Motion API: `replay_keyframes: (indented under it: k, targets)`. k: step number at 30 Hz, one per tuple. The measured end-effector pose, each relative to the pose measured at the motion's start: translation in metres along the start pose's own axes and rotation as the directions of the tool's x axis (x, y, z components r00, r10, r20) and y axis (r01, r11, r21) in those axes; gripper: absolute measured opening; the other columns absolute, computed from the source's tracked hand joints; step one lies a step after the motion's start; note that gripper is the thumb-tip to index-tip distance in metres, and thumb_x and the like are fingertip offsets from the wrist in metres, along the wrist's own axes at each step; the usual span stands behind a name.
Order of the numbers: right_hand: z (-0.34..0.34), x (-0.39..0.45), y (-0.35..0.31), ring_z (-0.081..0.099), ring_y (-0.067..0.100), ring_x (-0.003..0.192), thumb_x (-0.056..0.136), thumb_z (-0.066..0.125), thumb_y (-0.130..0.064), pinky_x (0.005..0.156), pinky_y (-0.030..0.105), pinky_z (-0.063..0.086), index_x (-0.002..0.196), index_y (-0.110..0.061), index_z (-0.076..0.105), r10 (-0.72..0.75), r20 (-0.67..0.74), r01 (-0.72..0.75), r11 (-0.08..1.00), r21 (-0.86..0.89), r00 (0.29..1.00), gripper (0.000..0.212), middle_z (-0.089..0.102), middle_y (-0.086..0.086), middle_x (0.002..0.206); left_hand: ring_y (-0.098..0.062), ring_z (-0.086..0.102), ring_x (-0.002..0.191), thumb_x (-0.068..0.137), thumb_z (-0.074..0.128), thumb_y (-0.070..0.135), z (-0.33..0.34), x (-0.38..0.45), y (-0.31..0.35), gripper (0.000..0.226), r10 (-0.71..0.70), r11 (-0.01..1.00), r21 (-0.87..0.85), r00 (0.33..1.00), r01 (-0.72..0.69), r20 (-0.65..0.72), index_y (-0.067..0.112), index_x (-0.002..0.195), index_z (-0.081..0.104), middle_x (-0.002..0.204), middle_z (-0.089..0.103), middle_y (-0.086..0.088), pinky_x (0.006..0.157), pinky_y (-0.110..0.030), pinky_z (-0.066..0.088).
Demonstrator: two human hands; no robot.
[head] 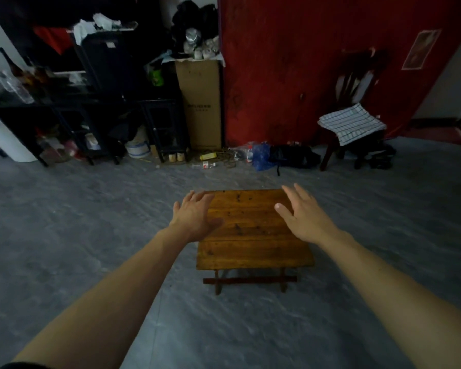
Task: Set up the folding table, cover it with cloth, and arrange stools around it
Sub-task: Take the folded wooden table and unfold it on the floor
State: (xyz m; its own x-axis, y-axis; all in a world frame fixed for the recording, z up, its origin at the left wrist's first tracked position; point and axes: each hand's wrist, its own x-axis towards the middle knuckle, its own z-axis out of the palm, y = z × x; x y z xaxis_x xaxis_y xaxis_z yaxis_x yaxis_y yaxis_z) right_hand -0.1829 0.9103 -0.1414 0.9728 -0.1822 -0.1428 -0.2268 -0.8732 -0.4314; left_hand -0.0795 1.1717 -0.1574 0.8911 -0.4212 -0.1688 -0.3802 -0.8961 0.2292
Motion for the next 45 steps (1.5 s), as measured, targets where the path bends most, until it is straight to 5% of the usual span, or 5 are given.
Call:
replay_keyframes:
  k: [11,18,27,39,45]
  targets:
    - [0.048,-0.028,-0.090,0.021,0.021,0.148,0.096,0.037,-0.063,0.118,0.049,0.027,0.156,-0.030,0.011,0.108,-0.041,-0.108,0.994,0.012,0.993,0.073,0.021,0.001,0.162,-0.028,0.010,0.152,0.086,0.053,0.070,-0.049,-0.017,-0.115,0.087,0.204,0.974,0.096,0.978,-0.207,0.037,0.024,0.154,0.024,0.163,0.019,-0.004,0.118,-0.061,0.016]
    - [0.050,-0.057,-0.111,0.020,0.020,0.148,0.095,0.037,-0.064,0.118,0.050,0.026,0.155,-0.031,0.017,0.209,-0.088,-0.211,0.977,-0.015,0.974,0.071,0.023,0.000,0.162,-0.028,0.028,0.145,0.088,0.055,0.066,-0.061,-0.014,-0.133,0.080,0.280,0.958,0.054,0.959,-0.282,0.039,0.021,0.150,0.032,0.157,0.032,-0.006,0.114,-0.053,0.030]
    - [0.025,-0.129,-0.082,0.022,0.018,0.147,0.096,0.046,-0.056,0.118,0.042,0.027,0.157,-0.025,0.015,0.329,-0.213,-0.337,0.941,-0.003,0.920,0.075,0.023,-0.001,0.162,-0.027,0.034,0.142,0.085,0.053,0.071,-0.038,-0.020,-0.059,0.083,0.460,0.886,-0.092,0.887,-0.455,0.039,0.020,0.149,0.037,0.154,0.040,-0.005,0.111,-0.047,0.034]
    - [0.025,-0.241,0.051,0.043,0.030,0.132,0.093,0.044,-0.062,0.106,0.049,0.040,0.155,-0.027,0.016,0.655,-0.206,-0.646,0.754,0.116,0.727,0.077,0.040,0.009,0.148,-0.024,0.036,0.141,0.093,0.052,0.057,0.034,-0.046,0.110,0.067,0.596,0.798,-0.037,0.777,-0.602,0.204,0.021,0.148,0.039,0.154,0.039,-0.002,0.112,-0.047,0.037]
    - [-0.008,-0.279,0.112,0.035,0.031,0.138,0.093,0.039,-0.067,0.109,0.054,0.035,0.155,-0.032,0.013,0.652,-0.244,-0.654,0.752,0.081,0.718,0.076,0.033,0.005,0.152,-0.030,0.047,0.131,0.086,0.047,0.069,0.051,-0.058,0.208,0.077,0.502,0.854,0.002,0.826,-0.520,0.254,0.017,0.143,0.042,0.146,0.047,-0.008,0.104,-0.049,0.045]
